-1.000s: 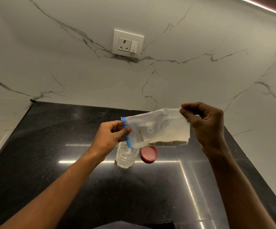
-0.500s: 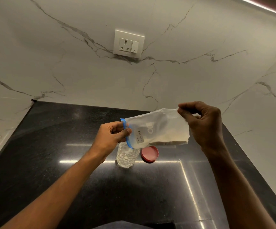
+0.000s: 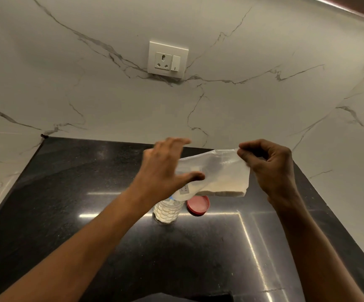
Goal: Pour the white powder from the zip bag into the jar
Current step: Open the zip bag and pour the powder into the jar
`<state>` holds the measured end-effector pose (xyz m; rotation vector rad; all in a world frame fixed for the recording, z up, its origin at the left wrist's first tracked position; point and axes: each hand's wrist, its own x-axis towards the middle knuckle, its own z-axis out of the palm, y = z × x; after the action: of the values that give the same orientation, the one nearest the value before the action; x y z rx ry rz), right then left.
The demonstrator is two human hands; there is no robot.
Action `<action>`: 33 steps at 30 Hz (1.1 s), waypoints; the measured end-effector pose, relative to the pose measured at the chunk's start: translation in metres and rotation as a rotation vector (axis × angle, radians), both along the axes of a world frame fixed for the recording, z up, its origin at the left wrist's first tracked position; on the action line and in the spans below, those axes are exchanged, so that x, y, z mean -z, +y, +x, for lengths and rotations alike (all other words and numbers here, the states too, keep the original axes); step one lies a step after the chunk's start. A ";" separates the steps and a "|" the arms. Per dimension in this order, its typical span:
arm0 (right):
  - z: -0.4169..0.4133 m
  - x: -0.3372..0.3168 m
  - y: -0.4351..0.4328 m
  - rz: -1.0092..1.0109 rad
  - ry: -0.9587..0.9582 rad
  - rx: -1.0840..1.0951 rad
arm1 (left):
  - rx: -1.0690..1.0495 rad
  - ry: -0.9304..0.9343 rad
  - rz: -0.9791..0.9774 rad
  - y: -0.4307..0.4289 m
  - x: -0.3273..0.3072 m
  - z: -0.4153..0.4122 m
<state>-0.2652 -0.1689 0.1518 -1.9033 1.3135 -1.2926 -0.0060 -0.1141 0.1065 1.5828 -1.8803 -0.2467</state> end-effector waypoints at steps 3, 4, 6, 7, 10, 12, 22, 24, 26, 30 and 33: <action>-0.002 0.000 0.000 0.012 -0.009 -0.033 | 0.152 -0.110 0.026 -0.025 -0.027 -0.034; -0.002 0.001 -0.001 0.017 -0.016 -0.037 | 0.194 -0.097 0.059 -0.033 -0.033 -0.043; -0.004 0.003 -0.002 0.033 -0.032 -0.039 | 0.258 -0.016 0.128 -0.045 -0.040 -0.055; -0.005 0.005 -0.002 0.051 -0.047 -0.040 | 0.278 0.028 0.148 -0.048 -0.041 -0.058; -0.015 0.008 -0.002 0.137 -0.073 -0.040 | 0.302 0.103 0.159 -0.050 -0.036 -0.060; -0.026 0.014 -0.001 0.229 -0.008 -0.061 | 0.307 0.127 0.152 -0.049 -0.032 -0.059; -0.021 0.059 0.013 0.290 -0.142 -0.096 | 0.287 0.109 0.135 -0.045 -0.035 -0.045; -0.017 0.058 0.013 0.268 -0.152 -0.089 | 0.247 0.184 0.067 -0.038 -0.030 -0.034; -0.014 0.056 0.013 0.256 -0.148 -0.074 | 0.107 0.317 -0.010 -0.026 -0.019 -0.020; -0.013 0.055 0.013 0.278 -0.187 -0.094 | -0.240 0.738 -0.013 0.014 0.025 0.008; -0.011 0.055 0.012 0.286 -0.225 -0.118 | -0.250 0.961 0.238 0.035 0.057 0.019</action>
<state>-0.2763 -0.1574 0.0968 -1.5656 1.1818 -1.1530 0.0127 -0.0792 0.0498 1.4328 -0.9249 -0.9496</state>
